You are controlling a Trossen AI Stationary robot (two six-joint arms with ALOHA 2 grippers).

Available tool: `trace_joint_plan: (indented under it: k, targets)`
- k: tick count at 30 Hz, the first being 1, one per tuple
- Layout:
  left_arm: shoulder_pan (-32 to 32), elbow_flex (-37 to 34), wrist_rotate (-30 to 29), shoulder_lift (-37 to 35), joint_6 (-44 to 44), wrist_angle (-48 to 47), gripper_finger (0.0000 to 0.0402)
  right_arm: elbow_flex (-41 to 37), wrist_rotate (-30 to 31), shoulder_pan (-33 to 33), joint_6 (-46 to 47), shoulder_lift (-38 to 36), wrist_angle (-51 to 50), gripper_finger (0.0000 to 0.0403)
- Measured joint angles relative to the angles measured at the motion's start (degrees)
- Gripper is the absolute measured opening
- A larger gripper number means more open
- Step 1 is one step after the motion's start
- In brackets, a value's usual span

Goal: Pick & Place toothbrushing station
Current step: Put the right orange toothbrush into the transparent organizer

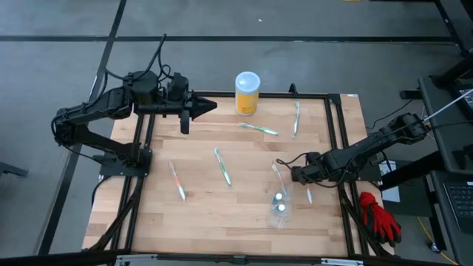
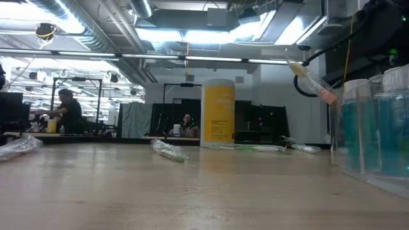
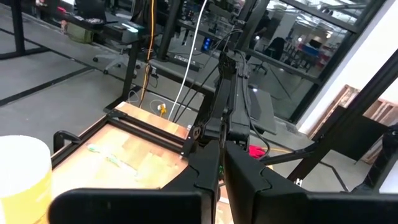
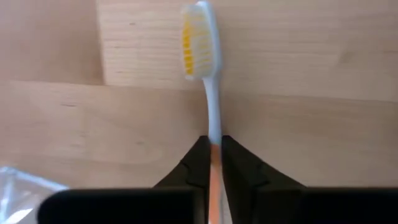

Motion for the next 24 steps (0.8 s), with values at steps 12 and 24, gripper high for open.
trace_joint_plan:
  k: [12, 24]
  targets:
    - [0.02, 0.00, -0.07, -0.22, 0.02, -0.11, 0.0017, 0.25, 3.40, 0.02, 1.36, -0.05, 3.42, 0.0001]
    - [0.02, 0.00, -0.07, -0.22, 0.02, -0.11, 0.0015, 2.29, 7.38, 0.00, 1.90, 0.06, 0.88, 0.0000]
